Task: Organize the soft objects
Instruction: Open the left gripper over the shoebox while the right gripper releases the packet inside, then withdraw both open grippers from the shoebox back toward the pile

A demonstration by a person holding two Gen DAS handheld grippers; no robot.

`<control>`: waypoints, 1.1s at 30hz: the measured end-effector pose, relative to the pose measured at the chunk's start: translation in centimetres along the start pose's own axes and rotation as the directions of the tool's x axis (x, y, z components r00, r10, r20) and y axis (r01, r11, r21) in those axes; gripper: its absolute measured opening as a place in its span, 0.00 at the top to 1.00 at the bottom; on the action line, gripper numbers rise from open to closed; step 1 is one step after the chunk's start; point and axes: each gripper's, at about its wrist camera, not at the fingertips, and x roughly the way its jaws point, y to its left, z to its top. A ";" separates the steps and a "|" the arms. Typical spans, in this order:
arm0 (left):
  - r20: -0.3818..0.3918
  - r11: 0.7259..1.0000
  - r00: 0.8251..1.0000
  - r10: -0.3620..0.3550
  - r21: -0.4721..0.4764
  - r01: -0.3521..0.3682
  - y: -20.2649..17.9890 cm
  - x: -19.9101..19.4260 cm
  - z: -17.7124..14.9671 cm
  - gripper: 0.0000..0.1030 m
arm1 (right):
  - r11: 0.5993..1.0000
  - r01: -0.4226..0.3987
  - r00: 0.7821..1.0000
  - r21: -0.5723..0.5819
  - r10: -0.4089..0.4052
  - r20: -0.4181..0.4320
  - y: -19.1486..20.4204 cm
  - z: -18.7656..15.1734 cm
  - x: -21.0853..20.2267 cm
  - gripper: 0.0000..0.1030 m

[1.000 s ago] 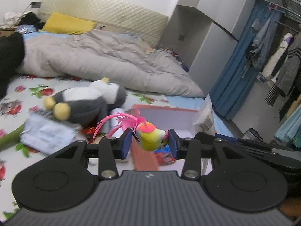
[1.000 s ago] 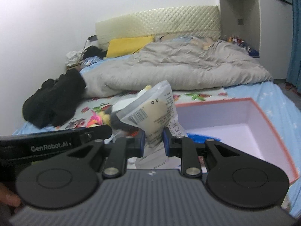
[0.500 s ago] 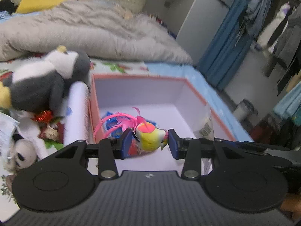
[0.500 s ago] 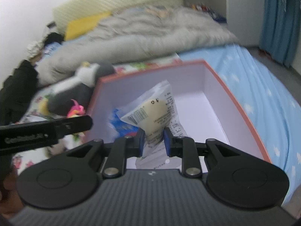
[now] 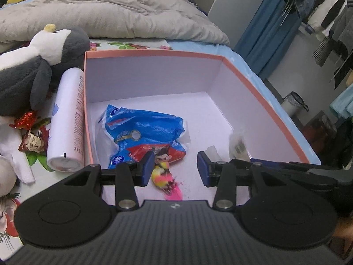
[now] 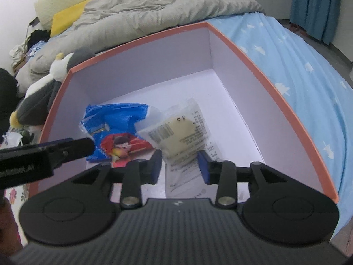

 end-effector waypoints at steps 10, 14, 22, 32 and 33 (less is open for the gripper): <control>0.074 1.000 0.997 0.008 0.027 -0.010 -0.8 -5.2 0.9 0.32 | 0.999 -0.035 0.998 0.034 0.033 0.053 0.1 0.3 -3.4 0.41; 0.122 0.999 0.992 0.008 0.046 -0.014 -1.3 -8.9 0.9 0.32 | 0.999 -0.048 0.994 0.005 0.048 0.099 1.4 0.3 -6.1 0.41; 0.213 0.998 0.977 0.005 0.066 -0.019 -1.8 -16.6 -0.7 0.28 | 0.996 -0.079 0.977 -0.030 0.083 0.197 4.0 -0.7 -12.3 0.41; 0.302 0.997 0.953 0.010 0.070 -0.033 -1.0 -25.5 -4.9 0.25 | 0.991 -0.100 0.954 -0.088 0.121 0.274 7.9 -4.2 -18.7 0.41; 0.310 0.997 0.950 0.017 0.072 -0.041 -0.8 -26.4 -5.5 0.25 | 0.991 -0.101 0.953 -0.092 0.123 0.277 8.4 -4.6 -19.2 0.41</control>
